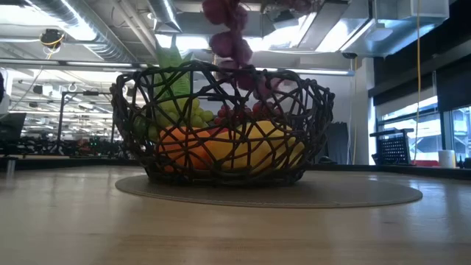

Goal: Build produce basket
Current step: Put the purple garlic into the wire basket

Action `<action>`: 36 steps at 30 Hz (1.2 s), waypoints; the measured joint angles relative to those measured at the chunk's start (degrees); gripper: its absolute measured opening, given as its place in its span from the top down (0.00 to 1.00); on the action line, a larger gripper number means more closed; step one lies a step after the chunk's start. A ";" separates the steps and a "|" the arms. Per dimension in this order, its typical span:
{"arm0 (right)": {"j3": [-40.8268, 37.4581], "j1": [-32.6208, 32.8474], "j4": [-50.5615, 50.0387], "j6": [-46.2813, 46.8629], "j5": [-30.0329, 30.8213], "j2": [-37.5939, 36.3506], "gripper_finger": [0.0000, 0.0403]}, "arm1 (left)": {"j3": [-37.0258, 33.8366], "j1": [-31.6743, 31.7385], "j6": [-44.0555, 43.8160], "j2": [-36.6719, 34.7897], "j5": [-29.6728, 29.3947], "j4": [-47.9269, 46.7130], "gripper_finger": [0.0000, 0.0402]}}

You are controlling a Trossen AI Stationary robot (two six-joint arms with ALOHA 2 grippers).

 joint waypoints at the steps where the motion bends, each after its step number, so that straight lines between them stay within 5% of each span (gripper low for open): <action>1: 0.02 0.00 0.21 -0.57 -0.11 -0.29 0.99 | -0.13 0.44 -1.32 0.21 0.14 -0.76 0.72; 36: 4.55 0.02 -1.08 -5.19 -0.31 -2.11 0.99 | -0.14 1.90 9.38 1.58 -5.76 11.74 0.72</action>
